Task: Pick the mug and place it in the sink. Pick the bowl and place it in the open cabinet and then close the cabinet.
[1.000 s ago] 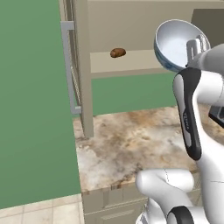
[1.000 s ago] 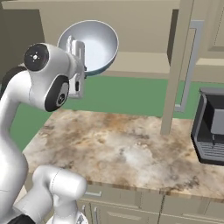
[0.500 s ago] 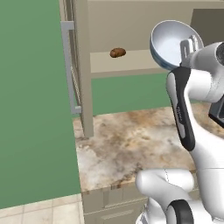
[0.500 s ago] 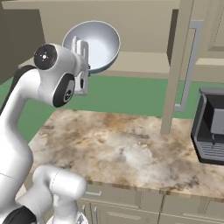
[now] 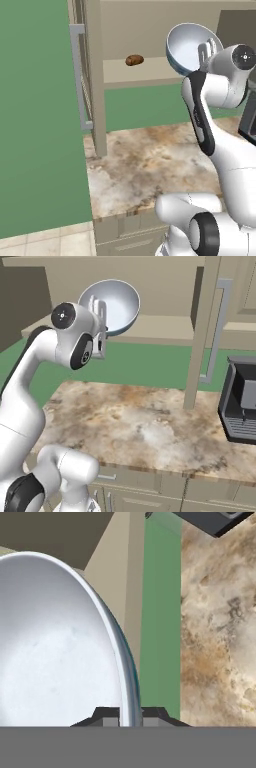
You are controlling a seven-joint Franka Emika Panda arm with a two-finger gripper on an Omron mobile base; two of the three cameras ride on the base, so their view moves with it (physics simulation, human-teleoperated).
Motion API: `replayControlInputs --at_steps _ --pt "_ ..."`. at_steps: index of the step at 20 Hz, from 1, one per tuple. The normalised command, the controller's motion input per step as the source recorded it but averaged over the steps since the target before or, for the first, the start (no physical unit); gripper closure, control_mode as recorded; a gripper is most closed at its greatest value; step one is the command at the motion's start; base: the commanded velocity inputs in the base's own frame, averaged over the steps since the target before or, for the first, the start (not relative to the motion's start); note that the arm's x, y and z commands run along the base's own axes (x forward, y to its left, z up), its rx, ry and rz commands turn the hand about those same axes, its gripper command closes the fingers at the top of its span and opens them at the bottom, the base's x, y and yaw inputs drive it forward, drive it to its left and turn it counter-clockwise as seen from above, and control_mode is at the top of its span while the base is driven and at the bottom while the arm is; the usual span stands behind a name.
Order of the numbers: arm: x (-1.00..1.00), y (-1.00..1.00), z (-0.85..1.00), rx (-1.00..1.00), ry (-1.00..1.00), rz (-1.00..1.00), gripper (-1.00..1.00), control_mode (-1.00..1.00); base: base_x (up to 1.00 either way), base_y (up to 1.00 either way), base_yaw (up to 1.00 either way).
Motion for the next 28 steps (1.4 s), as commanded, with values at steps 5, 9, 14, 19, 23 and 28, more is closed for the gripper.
replayControlInputs --at_steps 5,9,14,19,23,28 --pt "0.42 0.0 0.0 0.0 0.04 0.0 1.0 -1.0 0.0 0.0 0.0" --pt "0.46 0.0 0.0 0.0 0.06 0.0 1.0 -1.0 0.0 0.0 0.0" --pt "0.39 0.0 0.0 0.0 0.01 0.0 1.0 -1.0 0.0 0.0 0.0" --pt "0.43 0.0 0.0 0.0 -0.01 0.0 1.0 -1.0 0.0 0.0 0.0" --pt "0.43 0.0 0.0 0.0 -0.06 0.0 1.0 -1.0 0.0 0.0 0.0" --pt "0.43 0.0 0.0 0.0 -0.02 0.0 1.0 -1.0 0.0 0.0 0.0"
